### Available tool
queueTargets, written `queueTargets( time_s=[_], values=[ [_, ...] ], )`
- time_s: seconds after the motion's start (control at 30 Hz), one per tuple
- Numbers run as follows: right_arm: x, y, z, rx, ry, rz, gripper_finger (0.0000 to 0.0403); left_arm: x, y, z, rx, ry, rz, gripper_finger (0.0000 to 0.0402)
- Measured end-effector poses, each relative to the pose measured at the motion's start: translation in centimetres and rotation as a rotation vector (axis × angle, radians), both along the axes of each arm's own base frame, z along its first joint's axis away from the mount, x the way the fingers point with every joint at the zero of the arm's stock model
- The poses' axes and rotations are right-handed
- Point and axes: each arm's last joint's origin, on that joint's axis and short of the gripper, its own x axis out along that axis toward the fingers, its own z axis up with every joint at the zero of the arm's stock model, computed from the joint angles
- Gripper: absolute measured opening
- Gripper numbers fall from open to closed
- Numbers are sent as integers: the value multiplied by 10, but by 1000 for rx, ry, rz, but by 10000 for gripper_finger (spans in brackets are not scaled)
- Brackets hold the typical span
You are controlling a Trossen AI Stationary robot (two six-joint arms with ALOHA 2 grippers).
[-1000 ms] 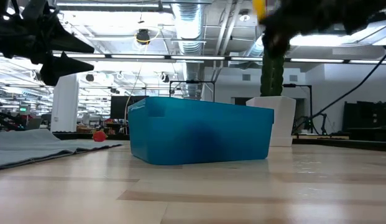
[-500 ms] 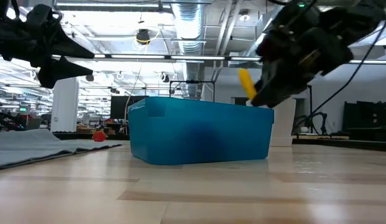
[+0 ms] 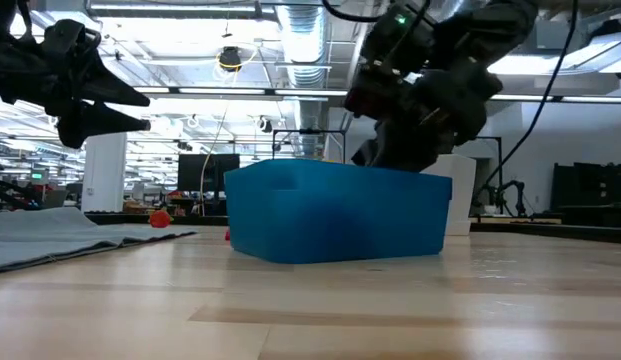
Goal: Pick and placing Produce into tupperware
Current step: Put the corn into the blue bin, then adjust the blue bin
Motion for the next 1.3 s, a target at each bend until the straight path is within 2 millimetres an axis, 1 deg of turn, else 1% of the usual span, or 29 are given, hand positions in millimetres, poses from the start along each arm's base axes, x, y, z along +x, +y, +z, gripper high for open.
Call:
queueTargets(
  time_s=[0.1, 0.27, 0.37, 0.47, 0.57, 0.7, 0.8, 1.0, 1.3],
  values=[
    [8, 4, 4, -6, 8, 11, 104, 0, 0, 0, 0, 0, 0, 245],
    [16, 6, 19, -22, -13, 29, 158, 0, 0, 1, -14, -20, 2, 245],
    [11, 2, 24, -36, 17, 10, 185, 0, 0, 1, -33, -29, 5, 245],
    [8, -4, 21, -69, 68, -47, 200, 0, 0, 1, -35, -30, 2, 245],
    [7, -4, 19, -66, 92, -63, 206, 0, 0, 1, -42, -32, 0, 245],
    [5, 3, 19, -52, 110, -57, 207, 0, 0, 1, -43, -33, 0, 245],
    [1, 9, 16, -43, 160, -69, 203, 0, 0, 1, -54, -38, 2, 245],
    [-3, 24, 10, -29, 222, -74, 196, 0, 0, 1, -69, -46, 5, 245],
    [-9, 46, 10, 22, 261, -104, 195, 0, 0, 2, -76, -50, 6, 245]
  ],
)
